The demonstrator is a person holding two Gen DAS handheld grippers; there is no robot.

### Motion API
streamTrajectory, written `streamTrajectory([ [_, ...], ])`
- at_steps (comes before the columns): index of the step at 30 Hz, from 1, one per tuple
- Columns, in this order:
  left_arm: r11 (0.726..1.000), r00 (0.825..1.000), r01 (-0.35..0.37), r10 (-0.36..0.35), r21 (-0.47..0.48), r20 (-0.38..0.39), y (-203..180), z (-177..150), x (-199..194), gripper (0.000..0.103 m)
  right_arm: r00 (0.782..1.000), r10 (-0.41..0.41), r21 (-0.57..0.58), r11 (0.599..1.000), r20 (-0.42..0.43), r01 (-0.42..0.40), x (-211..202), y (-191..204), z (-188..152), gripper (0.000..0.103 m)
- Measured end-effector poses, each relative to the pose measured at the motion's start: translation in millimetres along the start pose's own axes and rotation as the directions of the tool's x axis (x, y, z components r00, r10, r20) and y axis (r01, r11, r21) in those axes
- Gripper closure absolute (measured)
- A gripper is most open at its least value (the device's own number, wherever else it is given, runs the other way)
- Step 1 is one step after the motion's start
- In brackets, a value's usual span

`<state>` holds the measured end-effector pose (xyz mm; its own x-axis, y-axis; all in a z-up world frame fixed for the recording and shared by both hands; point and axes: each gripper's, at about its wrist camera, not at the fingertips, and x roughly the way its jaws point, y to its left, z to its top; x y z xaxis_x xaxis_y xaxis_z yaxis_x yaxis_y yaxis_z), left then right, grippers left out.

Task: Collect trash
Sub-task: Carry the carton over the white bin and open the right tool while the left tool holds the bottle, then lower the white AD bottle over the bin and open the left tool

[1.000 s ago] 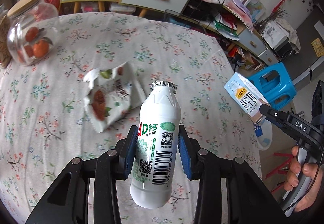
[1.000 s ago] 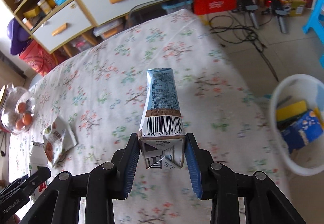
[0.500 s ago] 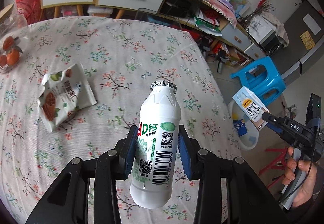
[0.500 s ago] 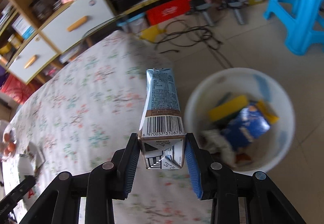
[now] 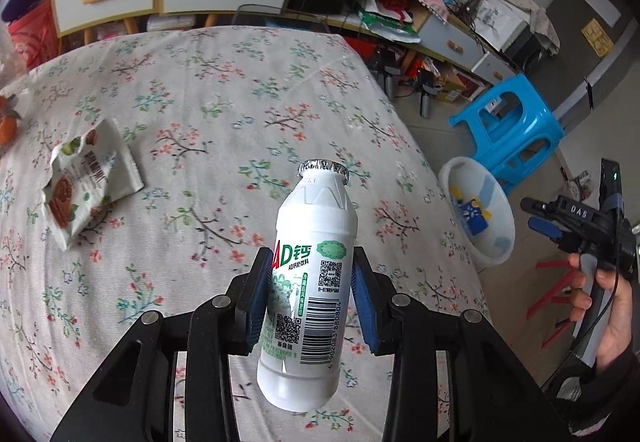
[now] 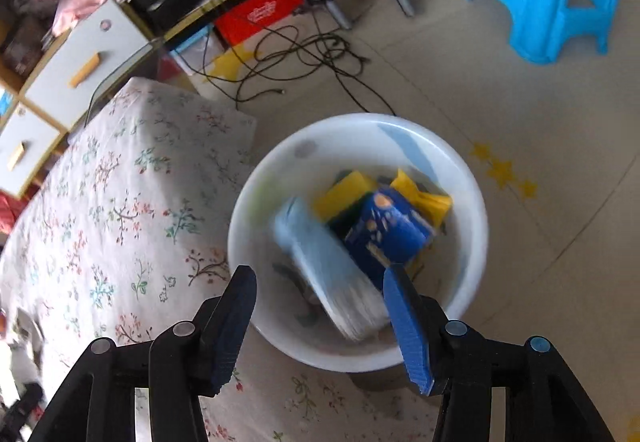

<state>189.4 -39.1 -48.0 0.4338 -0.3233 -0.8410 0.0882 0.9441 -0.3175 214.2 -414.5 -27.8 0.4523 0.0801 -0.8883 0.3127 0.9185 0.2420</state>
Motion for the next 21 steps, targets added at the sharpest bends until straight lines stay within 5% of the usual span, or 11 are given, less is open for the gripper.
streamTrajectory([
  [21,0.957,0.991,0.121,-0.099,0.262,-0.095,-193,22,97,0.063,0.995,-0.086,0.006,0.996,0.042,0.086,-42,-81,-8,0.034],
])
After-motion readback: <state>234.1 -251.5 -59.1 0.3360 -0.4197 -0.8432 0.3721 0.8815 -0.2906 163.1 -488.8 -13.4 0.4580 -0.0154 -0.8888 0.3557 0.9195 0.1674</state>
